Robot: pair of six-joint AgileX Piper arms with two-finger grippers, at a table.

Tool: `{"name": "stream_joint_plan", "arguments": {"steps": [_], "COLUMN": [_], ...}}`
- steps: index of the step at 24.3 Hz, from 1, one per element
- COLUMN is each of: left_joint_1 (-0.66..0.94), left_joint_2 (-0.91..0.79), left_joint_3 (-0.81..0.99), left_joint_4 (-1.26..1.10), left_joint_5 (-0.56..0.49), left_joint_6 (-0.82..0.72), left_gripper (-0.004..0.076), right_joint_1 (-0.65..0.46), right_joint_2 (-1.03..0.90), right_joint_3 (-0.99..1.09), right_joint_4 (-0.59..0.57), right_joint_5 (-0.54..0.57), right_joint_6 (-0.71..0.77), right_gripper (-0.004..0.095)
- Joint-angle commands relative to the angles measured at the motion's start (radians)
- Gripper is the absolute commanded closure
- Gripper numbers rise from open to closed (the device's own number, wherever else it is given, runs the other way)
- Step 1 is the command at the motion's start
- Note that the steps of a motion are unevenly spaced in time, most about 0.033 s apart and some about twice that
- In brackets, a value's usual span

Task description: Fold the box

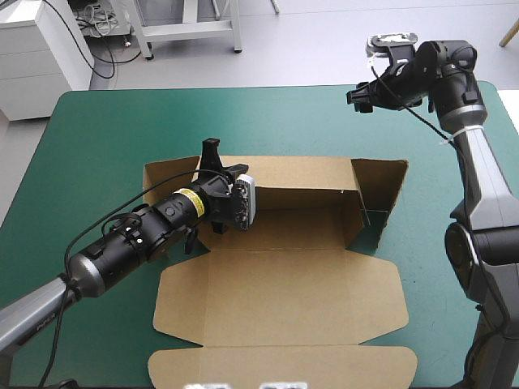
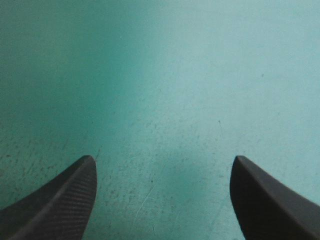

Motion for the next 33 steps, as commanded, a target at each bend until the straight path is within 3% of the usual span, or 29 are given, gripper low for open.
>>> {"name": "stream_joint_plan", "arguments": {"steps": [1, 10, 26, 33], "left_joint_1": [0.0, 0.0, 0.0, 0.0], "left_joint_2": [-0.013, -0.013, -0.013, -0.013], "left_joint_3": [-0.01, -0.01, -0.01, -0.01], "left_joint_4": [-0.028, -0.033, -0.033, -0.033], "left_joint_5": [0.038, 0.037, 0.035, 0.037], "left_joint_6": [-0.034, -0.064, -0.078, -0.08], "left_gripper": [0.0731, 0.0731, 0.0731, 0.0731], "right_joint_1": [-0.007, -0.007, -0.007, -0.007], "right_joint_2": [-0.053, -0.084, -0.285, -0.419], "right_joint_3": [0.014, 0.158, 0.486, 0.613], "right_joint_4": [0.015, 0.049, 0.011, 0.099], "right_joint_5": [-0.044, -0.044, -0.044, -0.103], "right_joint_6": [0.001, 0.016, -0.042, -0.133], "right_gripper": [0.0218, 0.0218, 0.0222, 0.0222]}}
